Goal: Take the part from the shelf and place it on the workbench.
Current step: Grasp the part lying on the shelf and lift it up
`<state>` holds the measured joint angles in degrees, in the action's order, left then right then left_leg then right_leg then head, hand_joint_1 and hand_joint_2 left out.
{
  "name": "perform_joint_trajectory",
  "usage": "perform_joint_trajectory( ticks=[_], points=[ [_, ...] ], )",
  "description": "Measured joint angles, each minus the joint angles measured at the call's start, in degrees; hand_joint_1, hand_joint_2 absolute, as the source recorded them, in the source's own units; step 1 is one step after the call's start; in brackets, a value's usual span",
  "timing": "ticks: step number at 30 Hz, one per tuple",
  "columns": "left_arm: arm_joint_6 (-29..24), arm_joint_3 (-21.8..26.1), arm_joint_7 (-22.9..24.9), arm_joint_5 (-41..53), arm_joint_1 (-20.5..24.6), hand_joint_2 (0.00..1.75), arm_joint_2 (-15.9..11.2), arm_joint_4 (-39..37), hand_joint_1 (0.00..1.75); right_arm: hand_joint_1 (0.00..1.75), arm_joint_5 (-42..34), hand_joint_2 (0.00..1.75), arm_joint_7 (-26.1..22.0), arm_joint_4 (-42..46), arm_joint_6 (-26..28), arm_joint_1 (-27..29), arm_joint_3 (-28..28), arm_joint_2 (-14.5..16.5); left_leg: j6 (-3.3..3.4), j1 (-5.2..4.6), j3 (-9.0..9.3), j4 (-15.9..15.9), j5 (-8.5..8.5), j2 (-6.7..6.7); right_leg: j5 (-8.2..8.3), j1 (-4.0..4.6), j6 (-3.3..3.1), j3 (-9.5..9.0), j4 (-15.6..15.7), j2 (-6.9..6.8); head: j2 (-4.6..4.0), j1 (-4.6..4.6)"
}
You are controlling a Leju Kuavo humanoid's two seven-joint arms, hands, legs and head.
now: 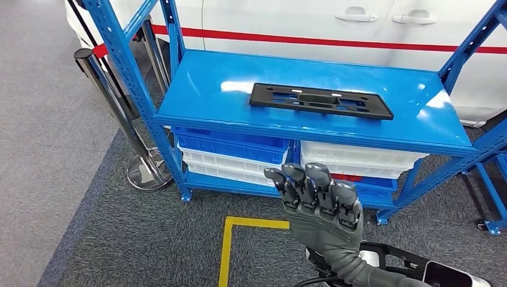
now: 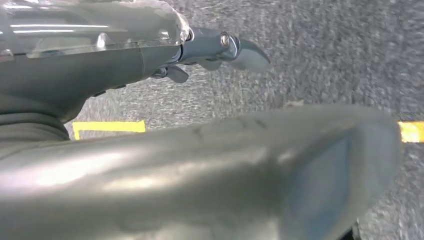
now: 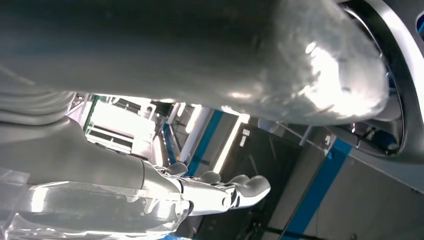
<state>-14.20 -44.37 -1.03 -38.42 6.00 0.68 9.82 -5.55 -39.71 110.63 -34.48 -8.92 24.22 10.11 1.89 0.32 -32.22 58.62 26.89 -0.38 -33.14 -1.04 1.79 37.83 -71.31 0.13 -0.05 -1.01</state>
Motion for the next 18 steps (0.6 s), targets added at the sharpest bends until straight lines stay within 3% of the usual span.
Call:
perform_joint_trajectory(
  ticks=[1, 2, 3, 5, 6, 8, 11, 13, 16, 17, 18],
  points=[
    [-0.01, -0.04, 0.01, -0.06, -0.02, 0.00, 0.00, -0.01, 0.00, 0.00, -0.03, 0.00, 0.00, 0.01, -0.03, 0.14, 0.00, -0.02, 0.21, -0.26, 0.25, 0.00, 0.23, -0.01, -0.43, 0.12, -0.19, 2.03, -2.49, 0.00, 0.01, -0.01],
    [-0.01, -0.08, 0.00, -0.17, -0.06, 0.00, 0.00, -0.01, 0.00, 0.00, -0.07, 0.00, 0.00, 0.01, -0.10, 0.24, 0.00, -0.04, 0.37, -0.52, 0.57, 0.00, 0.51, -0.04, 0.12, 0.30, -0.50, 3.28, -3.33, 0.00, 0.01, -0.02],
    [-0.01, -0.09, -0.01, -0.29, -0.10, 0.00, 0.00, -0.01, 0.00, 0.00, -0.09, 0.00, 0.00, 0.01, -0.24, 0.28, 0.00, -0.05, 0.47, -0.75, 0.98, 0.00, 0.82, -0.09, 1.86, 0.59, -0.98, 3.32, -1.89, 0.00, 0.00, -0.02],
    [-0.02, -0.11, -0.07, -0.51, -0.13, 0.00, 0.02, -0.01, 0.00, 0.00, -0.12, 0.00, 0.00, 0.03, -0.51, 0.27, 0.00, -0.06, 0.52, -1.10, 1.86, -0.05, 1.48, -0.17, 6.66, 1.40, -2.31, 1.17, 4.88, -0.01, 0.00, -0.02],
    [-0.02, -0.11, -0.11, -0.55, -0.12, 0.00, 0.08, -0.01, 0.00, 0.00, -0.13, 0.00, 0.00, 0.05, -0.60, 0.26, 0.00, -0.06, 0.42, -1.22, 2.21, -0.08, 1.79, -0.20, 7.89, 1.85, -3.00, 0.04, 8.16, -0.05, 0.00, -0.11],
    [-0.07, -0.13, -0.16, -0.60, -0.12, 0.00, 0.19, -0.02, 0.00, 0.00, -0.13, 0.00, 0.00, 0.11, -0.68, 0.26, -0.01, -0.06, -0.02, -1.26, 2.54, -0.07, 2.13, -0.13, 8.58, 2.41, -3.87, -1.15, 11.42, -0.04, 0.01, -0.23],
    [-0.09, -0.17, -0.19, -0.62, -0.09, 0.00, 0.19, -0.03, 0.00, 0.00, -0.10, 0.00, 0.01, 0.18, -0.76, 0.24, -0.01, -0.03, -0.82, -1.28, 2.92, 0.86, 2.31, 0.03, 8.90, 2.04, -4.07, -2.57, 12.88, -0.04, 0.01, -0.27],
    [-0.11, -0.17, -0.20, -0.62, -0.01, 0.00, 0.14, -0.03, 0.00, 0.00, -0.10, 0.00, 0.00, 0.19, -0.77, 0.15, 0.00, 0.02, -1.46, -1.08, 1.28, 4.32, 3.99, 0.04, 8.76, 1.54, -4.22, -3.72, 13.66, -0.18, 0.01, -0.37],
    [-0.12, -0.20, -0.21, -0.63, -0.08, 0.00, 0.13, -0.03, 0.00, 0.00, -0.10, 0.00, 0.02, 0.17, -0.77, 0.17, 0.00, 0.05, -2.77, -0.04, -4.66, 13.60, 7.59, 0.05, 8.24, 1.21, -4.18, -4.21, 13.80, -0.21, 0.01, -0.46],
    [-0.13, -0.21, -0.21, -0.63, -0.17, 0.00, 0.13, -0.03, 0.00, 0.00, -0.09, 0.00, 0.02, 0.17, -0.77, 0.20, 0.00, 0.05, -3.20, 0.36, -5.93, 14.74, 7.50, 0.06, 8.00, 1.04, -4.01, -4.42, 13.79, -0.16, 0.01, -0.47],
    [-0.14, -0.23, -0.20, -0.63, -0.26, 0.00, 0.10, -0.04, 0.00, 0.00, -0.10, 0.00, 0.02, 0.16, -0.77, 0.22, 0.00, 0.05, -3.66, 0.76, -6.26, 13.95, 6.27, 0.07, 7.73, 0.82, -3.74, -4.72, 13.75, -0.09, 0.01, -0.48]
  ],
)
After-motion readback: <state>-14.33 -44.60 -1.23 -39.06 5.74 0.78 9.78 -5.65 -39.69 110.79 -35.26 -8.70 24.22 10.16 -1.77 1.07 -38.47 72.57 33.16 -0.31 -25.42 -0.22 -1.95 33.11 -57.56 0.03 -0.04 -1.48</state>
